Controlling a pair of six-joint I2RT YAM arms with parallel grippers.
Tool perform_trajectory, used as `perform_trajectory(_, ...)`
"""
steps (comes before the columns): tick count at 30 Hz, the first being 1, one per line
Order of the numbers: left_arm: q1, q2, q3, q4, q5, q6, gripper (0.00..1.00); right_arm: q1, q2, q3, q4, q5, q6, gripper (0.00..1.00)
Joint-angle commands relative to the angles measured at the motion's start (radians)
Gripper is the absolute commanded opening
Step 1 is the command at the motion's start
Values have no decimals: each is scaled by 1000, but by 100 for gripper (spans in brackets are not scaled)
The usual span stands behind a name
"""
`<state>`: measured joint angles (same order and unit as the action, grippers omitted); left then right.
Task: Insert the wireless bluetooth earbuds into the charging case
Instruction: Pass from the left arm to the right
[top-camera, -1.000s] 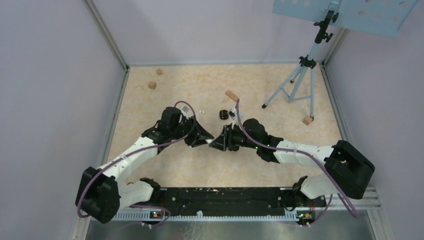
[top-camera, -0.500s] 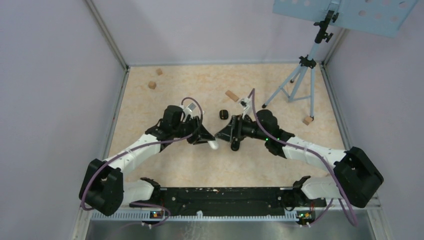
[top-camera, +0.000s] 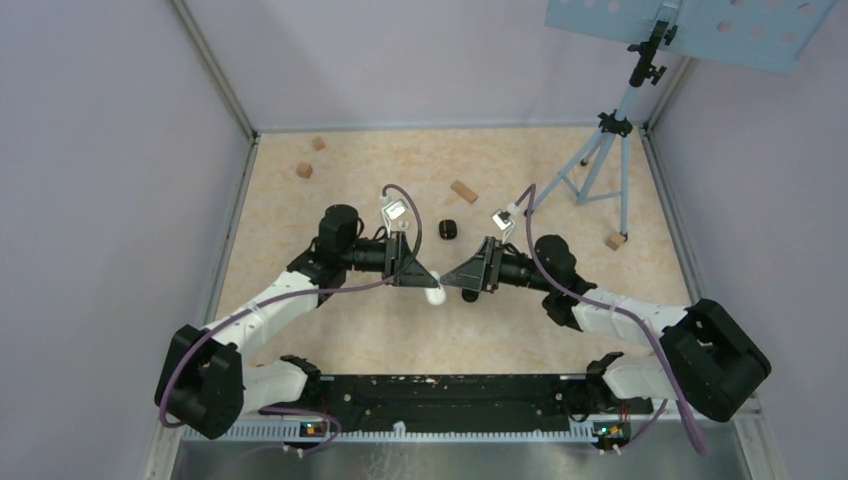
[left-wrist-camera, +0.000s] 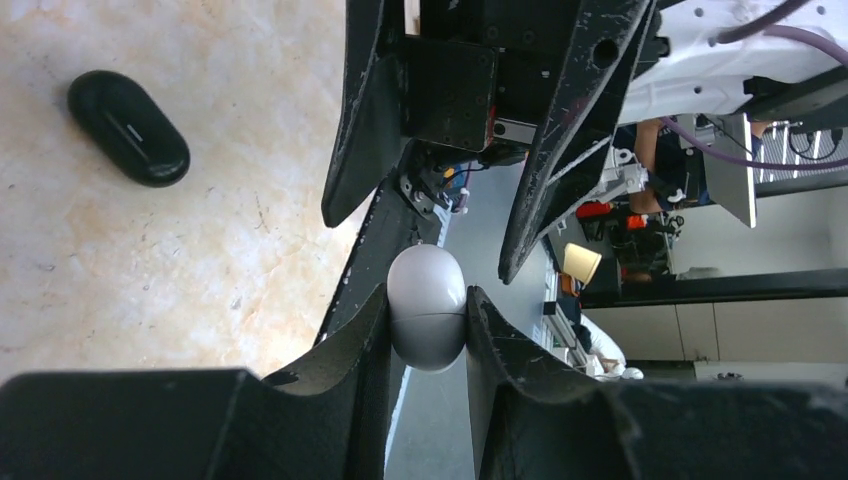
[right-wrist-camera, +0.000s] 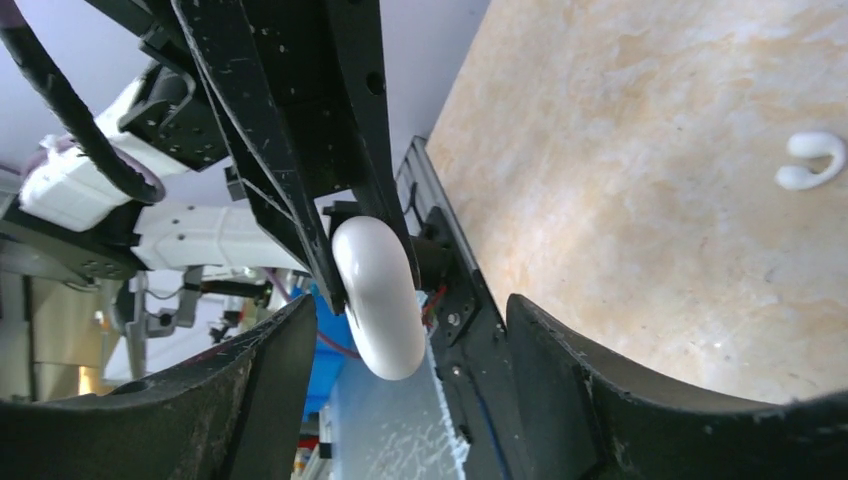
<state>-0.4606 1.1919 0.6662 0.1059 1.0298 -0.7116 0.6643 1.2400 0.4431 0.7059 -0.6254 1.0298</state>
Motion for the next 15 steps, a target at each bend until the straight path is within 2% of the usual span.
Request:
perform_trajectory(1, 3, -34, 25, 77, 62, 28, 0, -5, 6, -18, 213, -34, 97, 65)
perform_trajectory(9, 4, -39, 14, 142, 62, -34, 0, -4, 31, -39, 300, -82, 130, 59)
perform_trajectory(12, 8, -37, 6, 189, 61, -70, 0, -5, 81, -46, 411, -122, 180, 57)
perform_trajectory(15, 11, -33, -4, 238, 71, -109, 0, -5, 130, -61, 529, -141, 237, 51)
